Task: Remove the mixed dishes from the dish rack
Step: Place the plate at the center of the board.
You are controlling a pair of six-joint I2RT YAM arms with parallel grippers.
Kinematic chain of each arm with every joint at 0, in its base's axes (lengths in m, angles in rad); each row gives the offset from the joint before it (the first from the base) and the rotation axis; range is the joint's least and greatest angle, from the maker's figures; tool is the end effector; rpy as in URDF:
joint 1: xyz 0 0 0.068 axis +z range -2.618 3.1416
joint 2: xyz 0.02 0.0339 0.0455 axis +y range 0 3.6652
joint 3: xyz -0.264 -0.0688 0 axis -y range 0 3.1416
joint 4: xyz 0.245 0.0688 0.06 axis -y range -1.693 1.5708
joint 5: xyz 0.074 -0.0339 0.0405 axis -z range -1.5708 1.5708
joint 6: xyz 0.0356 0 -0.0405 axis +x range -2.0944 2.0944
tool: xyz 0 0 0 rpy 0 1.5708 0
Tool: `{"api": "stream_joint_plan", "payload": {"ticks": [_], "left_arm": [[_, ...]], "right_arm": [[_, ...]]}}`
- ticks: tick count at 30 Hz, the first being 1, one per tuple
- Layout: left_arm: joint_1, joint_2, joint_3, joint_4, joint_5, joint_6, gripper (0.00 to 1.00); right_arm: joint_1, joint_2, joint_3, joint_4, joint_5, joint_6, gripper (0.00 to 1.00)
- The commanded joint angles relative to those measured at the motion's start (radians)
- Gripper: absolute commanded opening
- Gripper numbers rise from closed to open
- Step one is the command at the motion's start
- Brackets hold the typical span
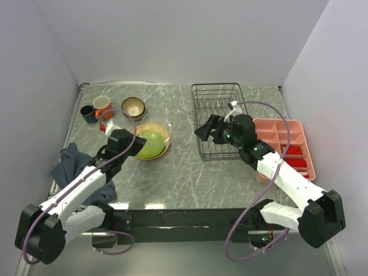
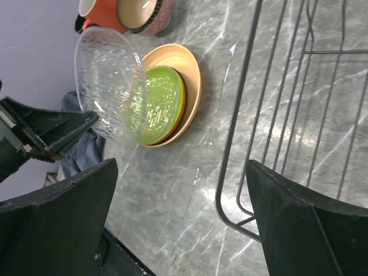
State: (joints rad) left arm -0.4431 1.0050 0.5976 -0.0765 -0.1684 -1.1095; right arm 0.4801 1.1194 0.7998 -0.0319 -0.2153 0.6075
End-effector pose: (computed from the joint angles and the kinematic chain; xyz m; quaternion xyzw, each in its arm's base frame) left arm 0.2047 -0.0905 0.2436 -0.3201 0.7918 -0.3097 0.4181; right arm 0.2257 0.1261 0.2936 -0.0095 0.8174 0.3699 0.4416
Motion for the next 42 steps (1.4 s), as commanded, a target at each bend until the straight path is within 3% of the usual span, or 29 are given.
{"api": "stream_joint_plan", "payload": {"ticks": [1, 18, 23, 27, 32, 38, 42], "left_arm": [[0.038, -0.048, -0.013, -0.081, -0.092, -0.147, 0.01], [0.095, 0.129, 0.044, -0.209, -0.056, -0.210, 0.01], [0.093, 0.141, 0.039, -0.210, -0.043, -0.228, 0.22], [0.093, 0.126, 0.028, -0.212, -0.046, -0.243, 0.54], [0.093, 0.083, 0.008, -0.203, -0.048, -0.243, 0.65], [0.093, 0.031, 0.008, -0.221, -0.036, -0.198, 0.71], [0.093, -0.032, 0.027, -0.247, -0.074, -0.124, 0.84]], "right_arm": [[0.003, -0.035, 0.039, -0.006, 0.048, -0.022, 1.00], [0.000, -0.049, 0.032, -0.056, 0.102, -0.052, 1.00], [-0.001, -0.040, 0.038, -0.057, 0.102, -0.055, 1.00], [0.000, -0.039, 0.042, -0.059, 0.105, -0.060, 1.00], [-0.001, -0.041, 0.041, -0.062, 0.116, -0.066, 1.00], [-0.003, -0.047, 0.050, -0.072, 0.139, -0.074, 1.00], [-0.003, -0.053, 0.062, -0.091, 0.181, -0.094, 1.00]]}}
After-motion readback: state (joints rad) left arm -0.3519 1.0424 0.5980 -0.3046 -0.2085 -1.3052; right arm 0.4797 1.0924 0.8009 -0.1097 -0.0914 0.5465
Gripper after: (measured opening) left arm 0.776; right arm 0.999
